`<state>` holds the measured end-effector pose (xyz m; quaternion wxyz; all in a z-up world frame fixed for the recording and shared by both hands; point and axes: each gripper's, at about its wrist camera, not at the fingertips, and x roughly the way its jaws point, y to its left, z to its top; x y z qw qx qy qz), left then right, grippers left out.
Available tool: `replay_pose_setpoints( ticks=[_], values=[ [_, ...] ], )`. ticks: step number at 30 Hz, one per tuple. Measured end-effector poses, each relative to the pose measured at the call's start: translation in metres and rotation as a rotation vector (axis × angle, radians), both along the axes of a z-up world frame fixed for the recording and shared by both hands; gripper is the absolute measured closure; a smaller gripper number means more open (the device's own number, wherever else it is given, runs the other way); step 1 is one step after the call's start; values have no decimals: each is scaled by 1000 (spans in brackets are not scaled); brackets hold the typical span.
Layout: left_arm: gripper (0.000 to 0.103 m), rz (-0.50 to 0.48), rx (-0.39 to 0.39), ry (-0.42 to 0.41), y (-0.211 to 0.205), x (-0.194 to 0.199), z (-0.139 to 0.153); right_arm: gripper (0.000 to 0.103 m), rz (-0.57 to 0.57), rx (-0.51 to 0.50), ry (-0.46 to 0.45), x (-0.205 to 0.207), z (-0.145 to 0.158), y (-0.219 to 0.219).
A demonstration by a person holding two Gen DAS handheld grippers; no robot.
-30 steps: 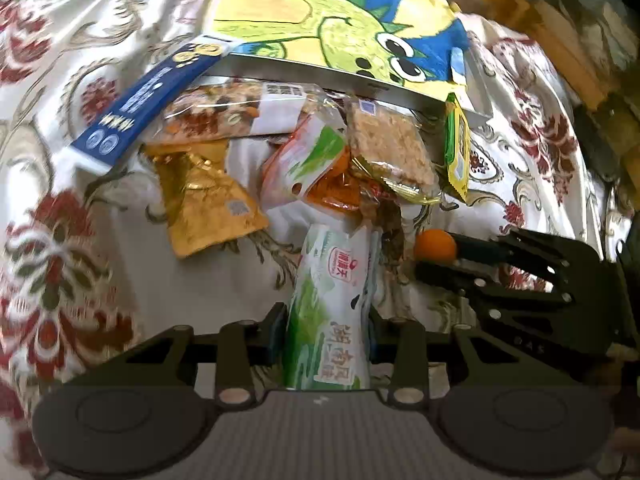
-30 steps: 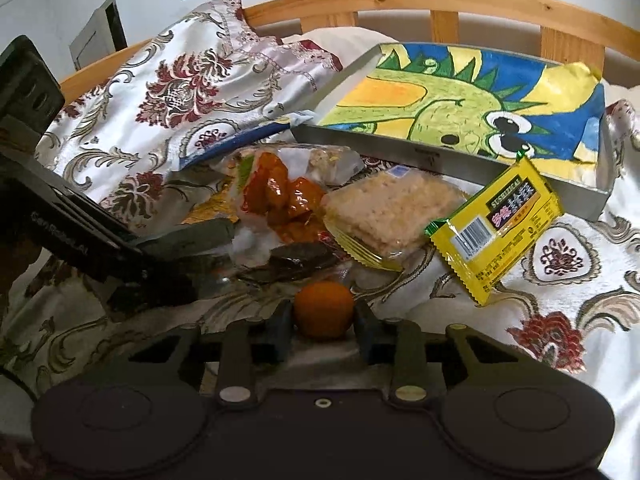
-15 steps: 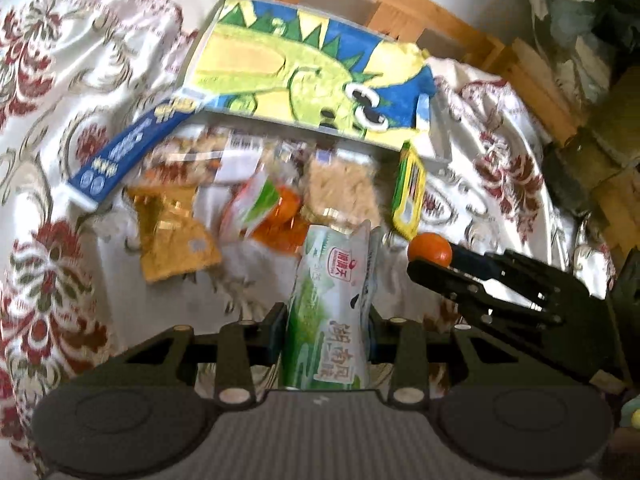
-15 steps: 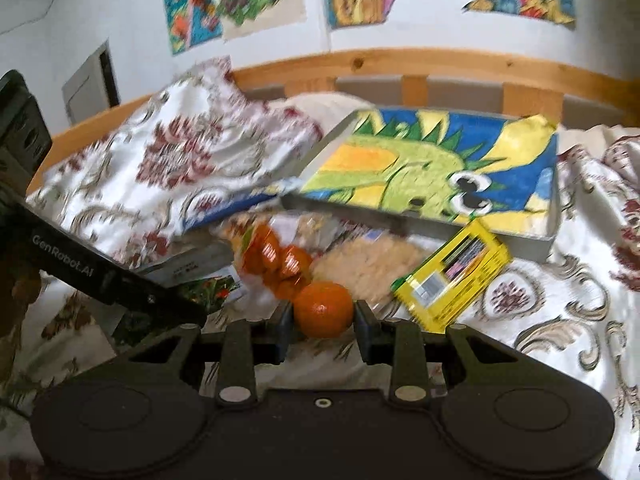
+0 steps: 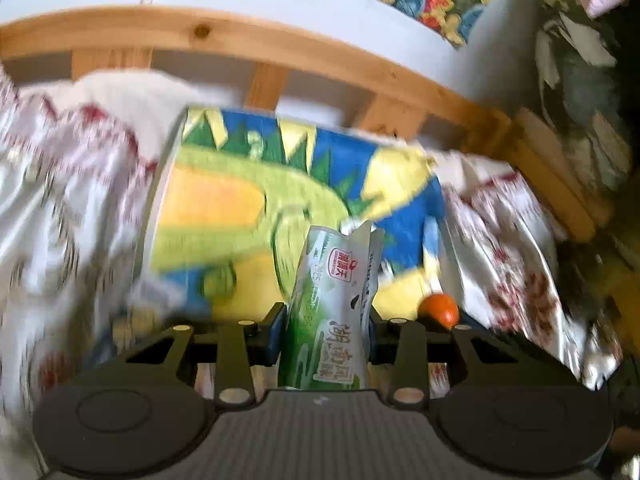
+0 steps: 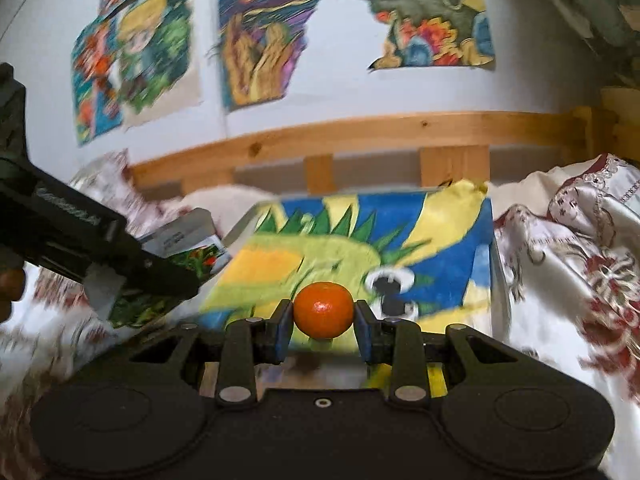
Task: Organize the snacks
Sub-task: 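Carry the pouch and mandarin into the dinosaur box with both tools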
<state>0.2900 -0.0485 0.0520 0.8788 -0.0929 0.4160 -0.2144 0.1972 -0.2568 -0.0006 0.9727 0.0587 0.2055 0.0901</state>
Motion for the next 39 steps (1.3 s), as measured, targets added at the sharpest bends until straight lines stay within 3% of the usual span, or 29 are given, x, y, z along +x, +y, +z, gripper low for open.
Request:
replay_pose_setpoints(
  ticks=[7,14,25,39],
  values=[
    [61,-3,16,-77,-22,63,-13,68,-65,-145,-50,44,-7,-24],
    [61,-33,-20,-53,-62,96,-55,68,-123,-127,40,69,-31,-53],
    [60,-108,58,-93,-93,84,-81,68,-84,-133,89,72,-44,-46],
    [57,-100,92,-92,-94,75,-88,65,-91,-97,148,71,-50,-50]
  ],
)
